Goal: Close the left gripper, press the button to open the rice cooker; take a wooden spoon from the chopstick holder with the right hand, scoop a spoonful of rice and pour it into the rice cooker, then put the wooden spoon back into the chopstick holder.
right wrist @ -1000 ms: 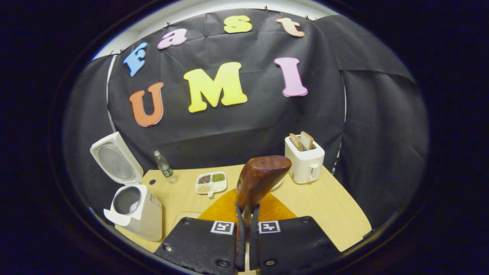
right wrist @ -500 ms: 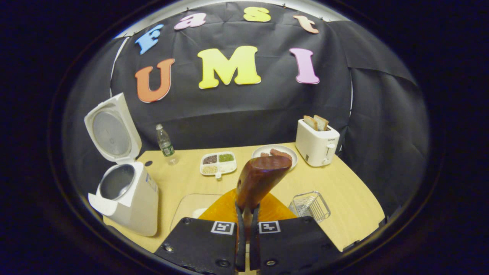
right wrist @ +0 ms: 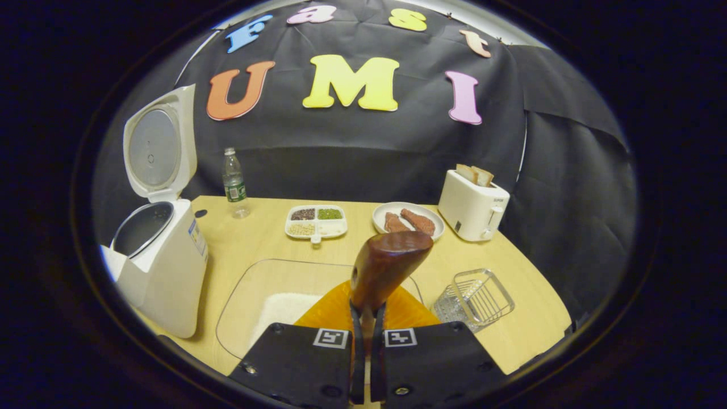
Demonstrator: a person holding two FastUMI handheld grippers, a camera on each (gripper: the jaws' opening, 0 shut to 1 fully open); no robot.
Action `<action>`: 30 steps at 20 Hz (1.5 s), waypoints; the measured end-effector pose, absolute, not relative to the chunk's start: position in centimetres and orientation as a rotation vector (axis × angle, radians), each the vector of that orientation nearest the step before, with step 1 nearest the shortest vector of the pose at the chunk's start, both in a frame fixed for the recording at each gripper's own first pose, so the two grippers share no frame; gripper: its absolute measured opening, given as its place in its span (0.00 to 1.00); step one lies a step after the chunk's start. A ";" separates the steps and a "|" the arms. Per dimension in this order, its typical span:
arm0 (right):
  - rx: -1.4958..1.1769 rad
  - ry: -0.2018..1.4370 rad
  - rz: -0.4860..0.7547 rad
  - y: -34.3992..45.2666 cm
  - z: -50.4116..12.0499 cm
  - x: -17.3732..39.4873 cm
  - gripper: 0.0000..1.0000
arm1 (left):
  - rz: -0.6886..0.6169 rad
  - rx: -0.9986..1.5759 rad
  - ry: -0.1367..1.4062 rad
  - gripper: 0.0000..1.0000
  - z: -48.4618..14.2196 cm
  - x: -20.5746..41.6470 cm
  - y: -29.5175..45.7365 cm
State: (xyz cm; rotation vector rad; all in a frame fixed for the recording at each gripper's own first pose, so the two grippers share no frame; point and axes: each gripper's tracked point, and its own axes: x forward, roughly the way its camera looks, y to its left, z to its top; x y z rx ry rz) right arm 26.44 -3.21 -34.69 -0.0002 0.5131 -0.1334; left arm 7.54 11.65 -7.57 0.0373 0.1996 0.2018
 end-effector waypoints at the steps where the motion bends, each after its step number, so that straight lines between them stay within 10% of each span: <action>1: 0.044 0.523 -0.111 -2.2 -35.1 26.3 0.10 | 0.203 0.036 0.205 0.94 -7.6 7.4 11.7; 30: 1.474 0.577 -0.013 -7.1 -30.3 25.0 0.09 | 0.189 0.049 0.185 0.94 -6.2 6.5 4.2</action>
